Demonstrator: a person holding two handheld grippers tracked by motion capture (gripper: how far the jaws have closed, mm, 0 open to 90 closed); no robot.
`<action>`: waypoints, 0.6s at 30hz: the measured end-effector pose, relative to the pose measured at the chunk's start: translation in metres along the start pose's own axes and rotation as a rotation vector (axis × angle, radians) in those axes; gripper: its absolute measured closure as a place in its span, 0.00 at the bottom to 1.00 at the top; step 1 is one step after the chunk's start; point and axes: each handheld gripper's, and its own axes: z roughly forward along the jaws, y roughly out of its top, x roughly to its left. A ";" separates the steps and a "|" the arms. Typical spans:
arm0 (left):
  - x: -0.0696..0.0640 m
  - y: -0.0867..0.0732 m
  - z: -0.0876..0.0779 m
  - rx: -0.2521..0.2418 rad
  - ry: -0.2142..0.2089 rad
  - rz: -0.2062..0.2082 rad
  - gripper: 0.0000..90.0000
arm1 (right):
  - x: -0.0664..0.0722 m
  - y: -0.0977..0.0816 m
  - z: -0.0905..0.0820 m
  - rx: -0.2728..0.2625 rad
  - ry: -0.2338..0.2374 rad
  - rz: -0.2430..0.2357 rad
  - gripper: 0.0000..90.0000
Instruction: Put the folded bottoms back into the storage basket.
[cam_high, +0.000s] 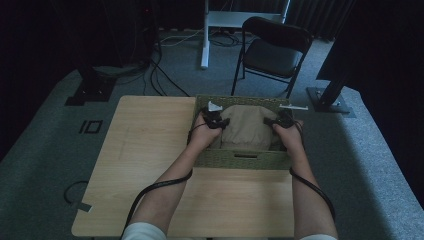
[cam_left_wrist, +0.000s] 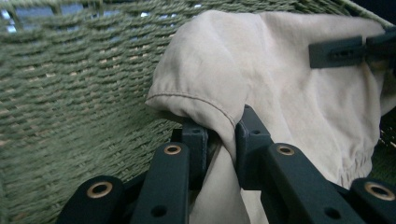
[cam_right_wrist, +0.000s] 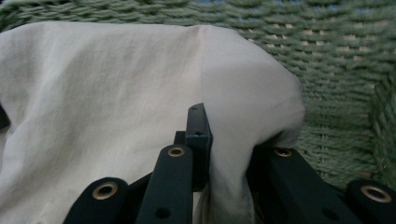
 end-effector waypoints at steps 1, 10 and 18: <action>0.002 0.000 0.002 0.004 0.012 0.000 0.87 | 0.000 -0.001 0.002 0.009 -0.006 -0.001 0.87; 0.010 -0.008 0.014 0.050 0.058 -0.031 0.80 | 0.003 0.001 0.016 0.079 -0.057 -0.008 0.84; 0.013 -0.010 0.023 0.087 0.148 -0.003 0.36 | 0.001 -0.002 0.028 0.104 -0.119 -0.011 0.38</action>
